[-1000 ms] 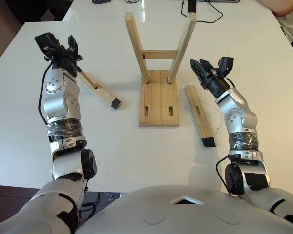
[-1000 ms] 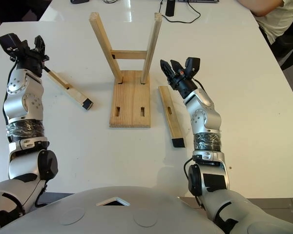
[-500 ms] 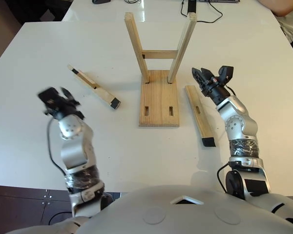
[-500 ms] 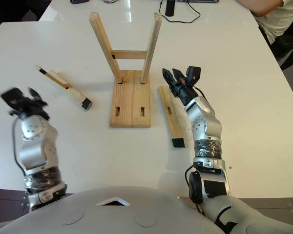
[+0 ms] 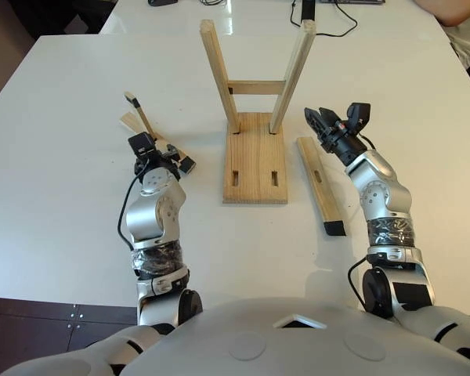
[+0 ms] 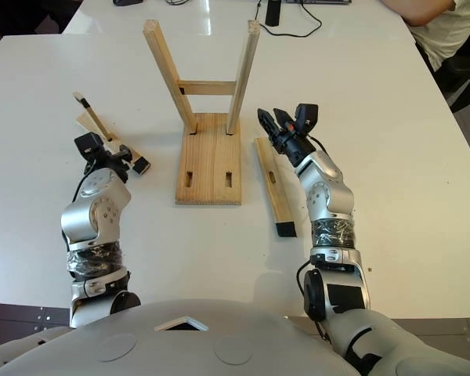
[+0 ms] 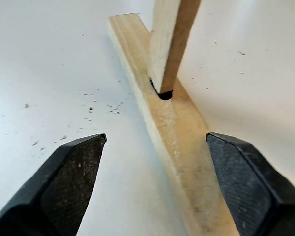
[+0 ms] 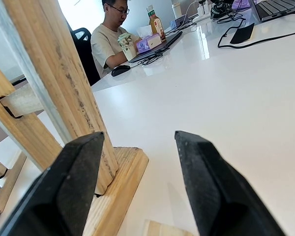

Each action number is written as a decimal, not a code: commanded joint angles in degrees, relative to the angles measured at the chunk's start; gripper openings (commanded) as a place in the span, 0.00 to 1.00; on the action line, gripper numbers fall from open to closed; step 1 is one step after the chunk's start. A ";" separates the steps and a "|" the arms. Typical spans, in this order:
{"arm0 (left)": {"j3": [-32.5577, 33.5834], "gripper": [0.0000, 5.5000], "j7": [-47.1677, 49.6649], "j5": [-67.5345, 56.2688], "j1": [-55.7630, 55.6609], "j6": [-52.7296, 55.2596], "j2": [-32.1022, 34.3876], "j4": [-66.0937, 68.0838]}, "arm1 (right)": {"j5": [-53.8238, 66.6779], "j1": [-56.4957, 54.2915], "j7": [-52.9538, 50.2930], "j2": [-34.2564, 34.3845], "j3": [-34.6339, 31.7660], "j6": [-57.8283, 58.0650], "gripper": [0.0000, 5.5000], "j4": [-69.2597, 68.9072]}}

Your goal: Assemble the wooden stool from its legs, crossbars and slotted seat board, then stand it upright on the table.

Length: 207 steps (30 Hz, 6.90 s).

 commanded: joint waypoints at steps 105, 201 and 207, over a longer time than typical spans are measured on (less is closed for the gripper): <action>-15.43 0.58 -79.89 -20.86 2.25 -25.56 38.54 -4.96 | 26.93 -18.43 31.50 -22.78 3.34 28.17 0.36 -27.51; 2.04 0.58 -38.28 -13.00 14.06 -39.30 9.90 8.86 | -15.46 24.18 15.52 -35.72 11.55 10.82 0.60 -34.39; 1.70 0.58 -38.10 -12.80 14.07 -40.03 9.85 9.82 | -16.38 25.93 12.76 -33.63 11.85 13.38 0.60 -31.64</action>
